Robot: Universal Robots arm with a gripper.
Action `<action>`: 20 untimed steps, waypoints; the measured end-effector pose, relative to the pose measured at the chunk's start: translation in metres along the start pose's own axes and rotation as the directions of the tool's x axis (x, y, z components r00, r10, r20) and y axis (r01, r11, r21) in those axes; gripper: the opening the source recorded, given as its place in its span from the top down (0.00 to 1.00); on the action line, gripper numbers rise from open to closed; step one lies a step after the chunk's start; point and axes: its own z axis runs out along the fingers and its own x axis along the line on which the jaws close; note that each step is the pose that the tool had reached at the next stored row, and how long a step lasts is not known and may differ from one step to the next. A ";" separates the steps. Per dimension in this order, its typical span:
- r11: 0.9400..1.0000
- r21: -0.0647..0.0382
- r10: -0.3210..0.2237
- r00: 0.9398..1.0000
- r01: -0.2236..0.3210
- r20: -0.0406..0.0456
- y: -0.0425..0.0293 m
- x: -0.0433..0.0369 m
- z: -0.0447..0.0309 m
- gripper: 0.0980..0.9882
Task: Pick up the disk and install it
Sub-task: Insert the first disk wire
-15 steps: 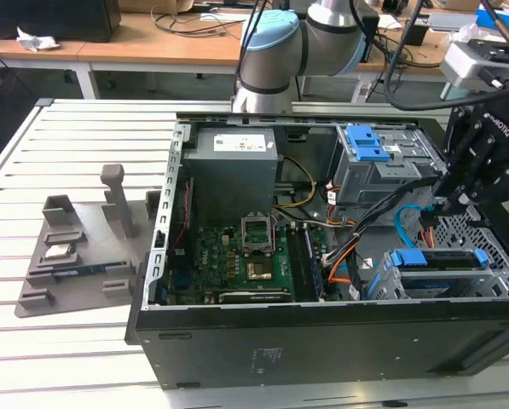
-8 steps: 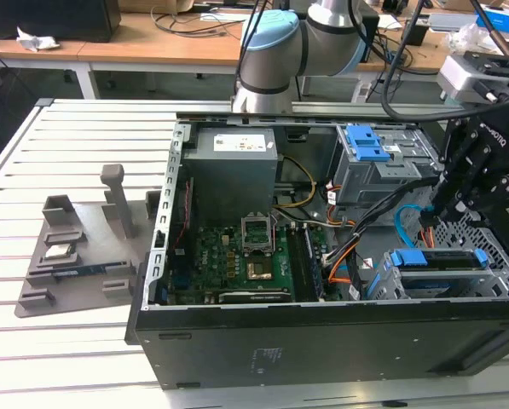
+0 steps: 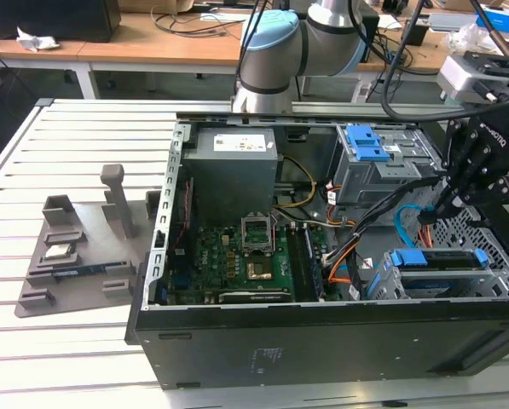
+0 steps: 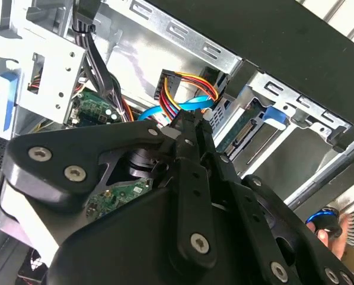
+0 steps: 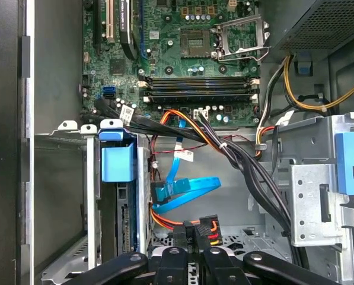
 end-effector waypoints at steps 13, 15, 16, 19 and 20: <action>1.000 0.000 0.001 1.000 -0.001 -0.007 -0.0030 0.0423 0.0077 0.92; 1.000 0.000 0.001 1.000 -0.001 -0.008 -0.0048 0.0429 0.0096 0.92; 1.000 0.000 0.001 1.000 -0.001 -0.009 -0.0054 0.0430 0.0104 0.92; 1.000 0.000 0.001 1.000 -0.001 -0.010 -0.0065 0.0434 0.0124 0.92; 1.000 0.000 0.001 1.000 -0.001 -0.009 -0.0073 0.0433 0.0136 0.92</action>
